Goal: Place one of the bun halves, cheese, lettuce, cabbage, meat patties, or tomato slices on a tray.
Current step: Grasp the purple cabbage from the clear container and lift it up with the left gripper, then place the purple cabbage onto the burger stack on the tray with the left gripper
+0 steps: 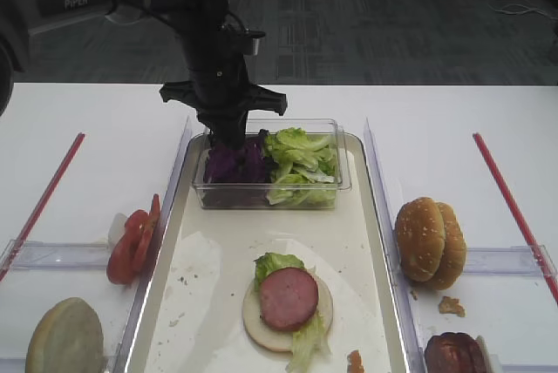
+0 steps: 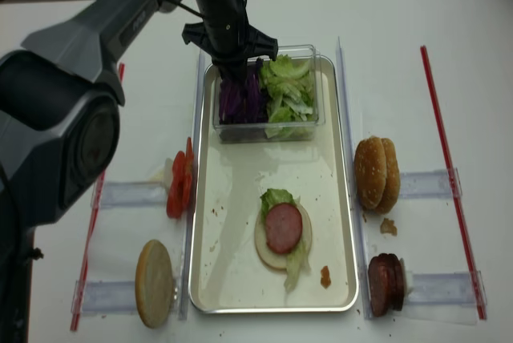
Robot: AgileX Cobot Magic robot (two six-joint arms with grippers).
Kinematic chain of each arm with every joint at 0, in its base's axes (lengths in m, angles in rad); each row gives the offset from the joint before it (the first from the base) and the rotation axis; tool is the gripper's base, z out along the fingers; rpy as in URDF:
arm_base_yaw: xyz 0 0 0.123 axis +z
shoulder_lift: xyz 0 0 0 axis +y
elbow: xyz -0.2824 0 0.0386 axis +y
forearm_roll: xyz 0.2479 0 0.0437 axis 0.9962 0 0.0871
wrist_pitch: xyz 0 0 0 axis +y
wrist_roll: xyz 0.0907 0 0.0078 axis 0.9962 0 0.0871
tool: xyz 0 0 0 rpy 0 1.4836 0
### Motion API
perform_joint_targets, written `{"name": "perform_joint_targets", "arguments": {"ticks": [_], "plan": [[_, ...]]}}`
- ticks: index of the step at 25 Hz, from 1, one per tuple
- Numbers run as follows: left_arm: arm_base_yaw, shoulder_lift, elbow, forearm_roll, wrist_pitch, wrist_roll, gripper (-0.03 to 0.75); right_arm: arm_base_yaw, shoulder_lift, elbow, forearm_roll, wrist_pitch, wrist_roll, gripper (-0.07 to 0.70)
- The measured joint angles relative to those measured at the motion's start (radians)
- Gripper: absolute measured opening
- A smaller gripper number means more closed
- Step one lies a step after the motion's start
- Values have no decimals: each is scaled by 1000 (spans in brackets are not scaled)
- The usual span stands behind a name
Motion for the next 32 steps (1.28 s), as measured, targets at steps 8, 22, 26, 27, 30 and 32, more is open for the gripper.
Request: {"name": "perform_joint_targets", "arguments": {"ticks": [8, 22, 26, 27, 30, 32], "plan": [[0, -68, 0, -28, 0, -8, 49, 0, 0, 0, 0, 0, 0, 680], [-58, -279, 260, -30, -2, -11, 48, 0, 0, 0, 0, 0, 0, 680], [-92, -347, 330, -30, -2, -11, 48, 0, 0, 0, 0, 0, 0, 680], [-102, -363, 344, -30, -2, -11, 48, 0, 0, 0, 0, 0, 0, 680], [-132, -406, 383, -30, -2, -17, 47, 0, 0, 0, 0, 0, 0, 680], [-153, -431, 407, -30, -2, -21, 47, 0, 0, 0, 0, 0, 0, 680]]}}
